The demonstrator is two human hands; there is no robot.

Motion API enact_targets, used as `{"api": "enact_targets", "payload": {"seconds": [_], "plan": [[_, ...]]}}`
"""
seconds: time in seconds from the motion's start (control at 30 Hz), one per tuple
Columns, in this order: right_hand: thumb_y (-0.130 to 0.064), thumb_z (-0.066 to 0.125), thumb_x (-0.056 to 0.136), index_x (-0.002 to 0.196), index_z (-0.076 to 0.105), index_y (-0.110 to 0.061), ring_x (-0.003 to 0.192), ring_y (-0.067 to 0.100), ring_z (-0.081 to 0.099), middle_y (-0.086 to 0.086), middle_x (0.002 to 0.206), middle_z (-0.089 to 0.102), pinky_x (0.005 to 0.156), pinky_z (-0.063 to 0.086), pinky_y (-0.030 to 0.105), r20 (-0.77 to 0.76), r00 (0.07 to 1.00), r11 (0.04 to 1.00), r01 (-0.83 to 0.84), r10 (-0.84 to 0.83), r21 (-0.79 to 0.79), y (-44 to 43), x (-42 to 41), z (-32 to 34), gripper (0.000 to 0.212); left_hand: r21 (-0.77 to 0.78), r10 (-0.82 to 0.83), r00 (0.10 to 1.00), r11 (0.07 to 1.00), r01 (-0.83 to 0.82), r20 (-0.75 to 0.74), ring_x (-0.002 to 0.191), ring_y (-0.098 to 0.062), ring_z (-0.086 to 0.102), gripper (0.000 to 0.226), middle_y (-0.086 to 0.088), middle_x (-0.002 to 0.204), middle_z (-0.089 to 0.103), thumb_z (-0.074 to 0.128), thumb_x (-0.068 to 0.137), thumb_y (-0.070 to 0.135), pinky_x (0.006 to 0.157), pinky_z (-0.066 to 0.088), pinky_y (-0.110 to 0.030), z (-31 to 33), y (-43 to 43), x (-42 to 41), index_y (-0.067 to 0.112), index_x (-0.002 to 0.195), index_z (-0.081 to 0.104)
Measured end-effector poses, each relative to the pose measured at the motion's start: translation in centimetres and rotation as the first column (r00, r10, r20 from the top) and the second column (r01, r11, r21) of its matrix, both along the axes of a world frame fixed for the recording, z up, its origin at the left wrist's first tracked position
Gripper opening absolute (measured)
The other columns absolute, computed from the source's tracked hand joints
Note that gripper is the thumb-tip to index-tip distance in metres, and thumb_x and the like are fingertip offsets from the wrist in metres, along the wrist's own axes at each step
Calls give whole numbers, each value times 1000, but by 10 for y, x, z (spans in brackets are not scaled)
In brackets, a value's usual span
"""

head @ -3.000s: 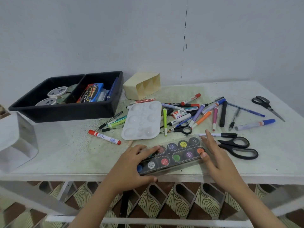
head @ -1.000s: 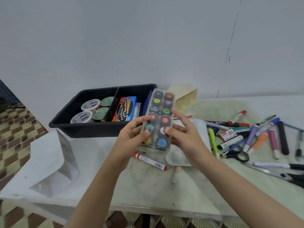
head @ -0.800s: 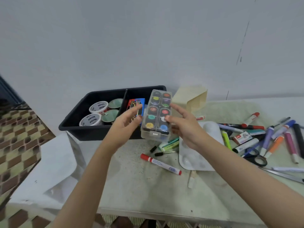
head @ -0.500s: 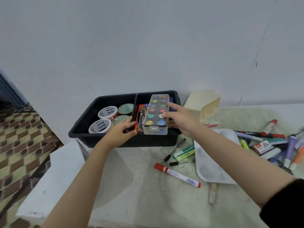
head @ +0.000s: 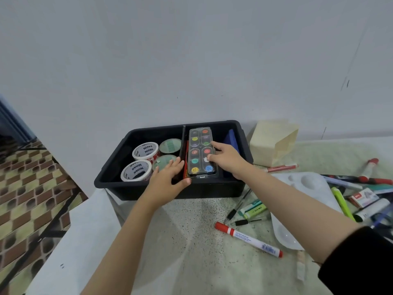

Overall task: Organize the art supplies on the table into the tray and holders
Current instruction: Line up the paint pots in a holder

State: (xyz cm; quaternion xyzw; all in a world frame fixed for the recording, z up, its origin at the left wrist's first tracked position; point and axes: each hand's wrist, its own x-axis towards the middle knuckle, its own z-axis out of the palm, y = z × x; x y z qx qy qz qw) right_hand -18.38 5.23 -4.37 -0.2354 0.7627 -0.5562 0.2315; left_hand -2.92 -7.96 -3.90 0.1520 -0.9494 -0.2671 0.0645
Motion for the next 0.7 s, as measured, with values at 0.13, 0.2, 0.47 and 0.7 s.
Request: {"api": "enact_targets", "payload": {"seconds": [0.13, 0.2, 0.47, 0.7], "plan": [[-19, 56, 93, 147, 29, -19, 131, 16, 42, -1, 148, 39, 91, 34, 21, -122, 992, 995, -26, 39, 101, -1, 3, 2, 61, -13, 7, 1000, 1000, -7, 22, 144, -7, 3, 63, 6, 157, 13, 52, 94, 36, 117, -4, -39, 0, -1, -2, 22, 148, 22], [-22, 54, 95, 148, 26, -19, 131, 17, 41, 0, 149, 37, 95, 35, 23, -146, 987, 989, -45, 66, 139, 1, 4, 3, 61, -15, 4, 1000, 1000, -3, 29, 144, -7, 4, 63, 7, 157, 13, 52, 94, 36, 117, -4, -39, 0, -1, -2, 22, 147, 23], [-29, 52, 95, 147, 29, -24, 132, 16, 42, 0, 145, 44, 105, 34, 31, -277, 950, 976, -88, 142, 199, 19, 18, 10, 57, -5, -8, 1000, 1000, 9, 12, 144, -10, 9, 61, 8, 156, 13, 52, 94, 37, 116, -2, -40, 0, -1, 0, 33, 146, 22], [-18, 52, 94, 134, 49, -19, 114, 13, 52, 2, 132, 55, 94, 39, 24, -484, 863, 970, 220, -145, 102, 107, 28, 14, 40, -71, -32, 999, 997, 34, 31, 145, -12, 7, 49, 7, 157, 10, 47, 95, 40, 116, -4, -43, -1, -1, 0, 40, 141, 30]]}}
